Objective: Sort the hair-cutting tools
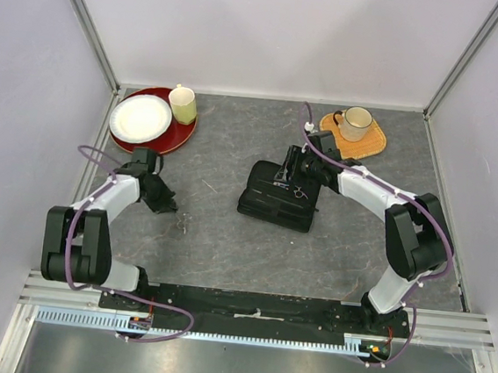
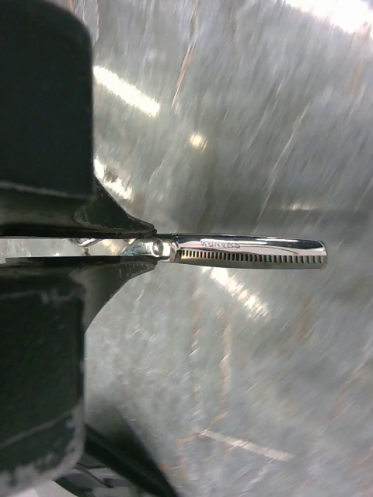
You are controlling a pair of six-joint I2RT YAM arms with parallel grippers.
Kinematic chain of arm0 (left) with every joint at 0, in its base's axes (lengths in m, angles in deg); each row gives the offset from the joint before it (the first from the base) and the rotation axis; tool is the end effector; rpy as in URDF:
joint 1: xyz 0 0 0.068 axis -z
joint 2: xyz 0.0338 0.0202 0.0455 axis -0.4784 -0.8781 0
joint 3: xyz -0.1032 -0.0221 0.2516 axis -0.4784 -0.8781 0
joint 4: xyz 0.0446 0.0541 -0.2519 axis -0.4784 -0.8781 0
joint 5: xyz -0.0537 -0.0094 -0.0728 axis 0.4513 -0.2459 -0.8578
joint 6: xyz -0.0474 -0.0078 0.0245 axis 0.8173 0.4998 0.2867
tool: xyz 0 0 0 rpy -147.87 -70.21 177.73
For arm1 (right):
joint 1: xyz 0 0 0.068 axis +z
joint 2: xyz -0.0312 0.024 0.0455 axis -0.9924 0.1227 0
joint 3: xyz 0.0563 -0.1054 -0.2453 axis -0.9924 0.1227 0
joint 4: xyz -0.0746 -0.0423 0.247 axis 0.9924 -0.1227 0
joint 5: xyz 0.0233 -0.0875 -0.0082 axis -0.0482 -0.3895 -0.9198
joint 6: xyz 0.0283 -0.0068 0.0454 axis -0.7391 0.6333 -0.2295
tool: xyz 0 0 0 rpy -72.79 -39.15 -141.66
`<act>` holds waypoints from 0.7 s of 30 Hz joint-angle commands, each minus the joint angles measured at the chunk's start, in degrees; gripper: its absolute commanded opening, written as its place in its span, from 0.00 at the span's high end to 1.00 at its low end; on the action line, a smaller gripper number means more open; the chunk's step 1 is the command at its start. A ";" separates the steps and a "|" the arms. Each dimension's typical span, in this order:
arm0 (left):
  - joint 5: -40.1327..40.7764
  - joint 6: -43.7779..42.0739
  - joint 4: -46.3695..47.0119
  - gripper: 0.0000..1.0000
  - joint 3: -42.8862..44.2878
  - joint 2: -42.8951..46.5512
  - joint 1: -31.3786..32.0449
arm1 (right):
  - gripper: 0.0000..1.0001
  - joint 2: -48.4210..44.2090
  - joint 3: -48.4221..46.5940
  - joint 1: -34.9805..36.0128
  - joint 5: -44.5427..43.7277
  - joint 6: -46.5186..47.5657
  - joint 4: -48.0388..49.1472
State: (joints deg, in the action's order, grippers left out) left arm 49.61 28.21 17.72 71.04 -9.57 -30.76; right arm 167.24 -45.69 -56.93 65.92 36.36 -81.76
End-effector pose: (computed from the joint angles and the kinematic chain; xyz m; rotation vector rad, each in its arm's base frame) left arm 0.2482 0.0055 0.1635 -1.0813 2.6208 -0.3288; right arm 0.3324 0.1704 0.2098 0.0341 2.4831 0.7055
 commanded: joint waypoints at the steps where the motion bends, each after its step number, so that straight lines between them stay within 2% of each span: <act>1: 0.59 -1.27 0.63 0.98 2.18 4.47 7.43 | 0.39 0.27 -2.86 0.17 4.54 0.56 3.39; 2: 0.68 -2.40 1.07 0.98 2.63 4.74 10.06 | 0.39 0.18 -2.95 0.34 5.60 0.57 4.35; 6: -2.81 -5.66 4.58 0.98 4.74 4.57 13.68 | 0.41 0.71 -3.92 0.87 9.38 0.04 6.29; 15: -17.14 -14.36 15.57 0.98 8.69 5.53 18.52 | 0.28 1.94 -7.87 5.00 19.66 -2.69 14.90; 21: -19.27 -14.90 19.88 0.98 11.51 4.83 22.74 | 0.27 5.19 -12.35 8.34 21.25 -4.00 17.02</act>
State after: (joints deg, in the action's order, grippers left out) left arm 34.99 16.65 31.12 79.15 -5.85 -9.97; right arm 170.15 -53.78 -50.40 84.06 33.78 -69.30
